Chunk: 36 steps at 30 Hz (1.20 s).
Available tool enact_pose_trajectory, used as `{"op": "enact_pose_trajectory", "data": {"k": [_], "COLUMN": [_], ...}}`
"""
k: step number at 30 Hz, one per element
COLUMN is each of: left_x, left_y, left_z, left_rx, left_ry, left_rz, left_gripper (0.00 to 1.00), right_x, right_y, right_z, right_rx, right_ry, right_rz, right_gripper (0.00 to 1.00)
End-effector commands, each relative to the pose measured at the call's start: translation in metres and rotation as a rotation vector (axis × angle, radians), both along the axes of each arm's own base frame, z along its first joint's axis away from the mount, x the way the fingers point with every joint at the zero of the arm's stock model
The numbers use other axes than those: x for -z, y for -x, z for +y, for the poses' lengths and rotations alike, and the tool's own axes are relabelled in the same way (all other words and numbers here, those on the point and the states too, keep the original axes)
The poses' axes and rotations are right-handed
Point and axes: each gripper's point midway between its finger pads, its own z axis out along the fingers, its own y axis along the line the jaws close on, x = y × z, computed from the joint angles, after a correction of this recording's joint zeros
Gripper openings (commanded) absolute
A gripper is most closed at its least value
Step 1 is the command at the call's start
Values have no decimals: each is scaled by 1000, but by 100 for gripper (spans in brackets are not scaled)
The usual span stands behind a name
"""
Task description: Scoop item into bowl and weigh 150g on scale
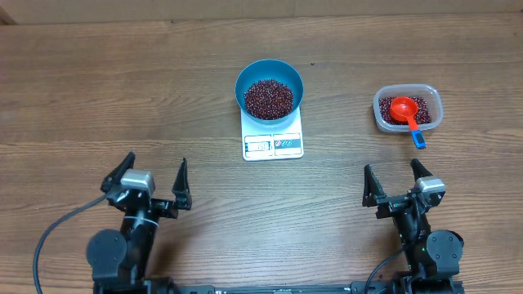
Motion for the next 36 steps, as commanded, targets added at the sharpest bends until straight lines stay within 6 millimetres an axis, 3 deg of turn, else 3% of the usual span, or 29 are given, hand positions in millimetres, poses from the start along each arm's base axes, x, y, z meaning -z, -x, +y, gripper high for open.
{"op": "enact_pose_trajectory", "data": {"k": [1,13,20,36], "left_x": [11,44,86,87], "left_y": [3,2,-1,-1], "left_z": [14,33,38,37], "left_rx": [-86,-193,-220,-218], "left_ry": [62,51,47,46], "left_rz": [-18,-98,26,27], "left_gripper": [100,99,100,100], "right_x": [2,2,2,2], "right_y": [0,0,0,0], "right_z": [0,0,0,0], "right_rx": [5,5,5,5], "right_ry": [-5,-5,-5,-5], "right_rz": [0,0,0,0], "right_gripper": [100,100,100,100]}}
